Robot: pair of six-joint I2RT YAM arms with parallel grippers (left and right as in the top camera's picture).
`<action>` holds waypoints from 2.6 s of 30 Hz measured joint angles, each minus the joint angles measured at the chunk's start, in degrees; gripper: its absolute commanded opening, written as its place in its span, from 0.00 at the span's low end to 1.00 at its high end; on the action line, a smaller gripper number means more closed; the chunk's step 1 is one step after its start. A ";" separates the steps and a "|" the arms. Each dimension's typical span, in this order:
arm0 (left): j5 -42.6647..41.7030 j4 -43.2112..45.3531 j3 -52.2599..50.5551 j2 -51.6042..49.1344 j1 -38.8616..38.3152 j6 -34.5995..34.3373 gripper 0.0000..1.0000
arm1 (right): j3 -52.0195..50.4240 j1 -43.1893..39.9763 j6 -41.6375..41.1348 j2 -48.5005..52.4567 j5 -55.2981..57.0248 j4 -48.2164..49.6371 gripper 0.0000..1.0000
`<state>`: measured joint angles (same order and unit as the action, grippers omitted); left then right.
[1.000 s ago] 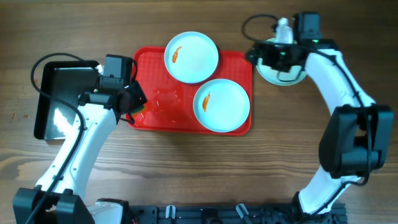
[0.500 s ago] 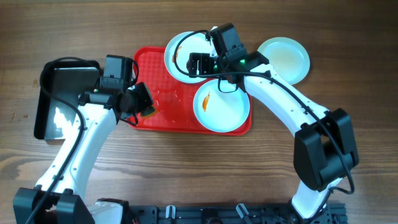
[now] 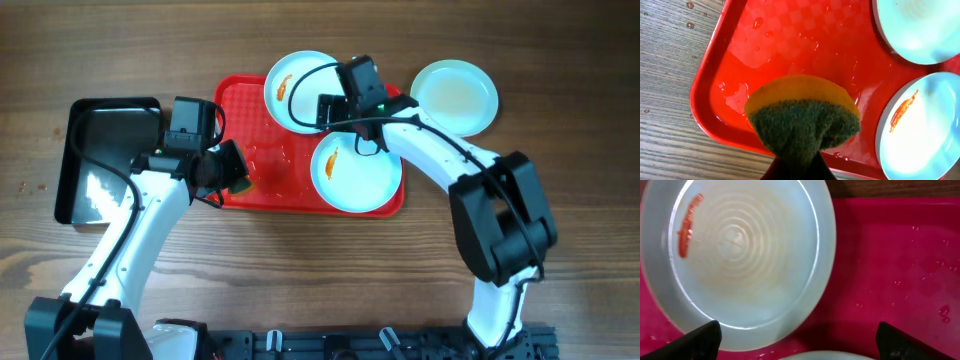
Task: Clean dirty plates on tray and stack at the side
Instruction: 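Move the right gripper to grip the left plate's rim, then scrub the left plate with the sponge in the left gripper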
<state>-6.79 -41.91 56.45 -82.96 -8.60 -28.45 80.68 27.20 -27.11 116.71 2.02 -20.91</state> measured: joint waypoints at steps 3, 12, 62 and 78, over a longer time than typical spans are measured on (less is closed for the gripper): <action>0.00 0.11 0.00 0.00 0.00 0.00 0.04 | 2.89 -1.81 1.92 0.33 1.38 3.06 1.00; -0.02 1.40 -0.04 0.00 0.00 0.00 0.05 | 4.22 -6.25 4.31 10.10 -6.99 12.79 0.55; -6.45 20.00 -0.20 -16.17 -0.72 -0.24 0.04 | 11.72 11.13 5.57 10.10 -3.82 -11.28 0.04; 18.64 14.16 1.64 -20.41 -1.31 5.90 0.04 | 11.72 11.28 5.57 10.10 -3.48 -10.95 0.04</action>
<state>11.86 -27.75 58.08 -103.37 -9.91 -22.55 92.40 38.48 -21.54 126.80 -1.45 -31.86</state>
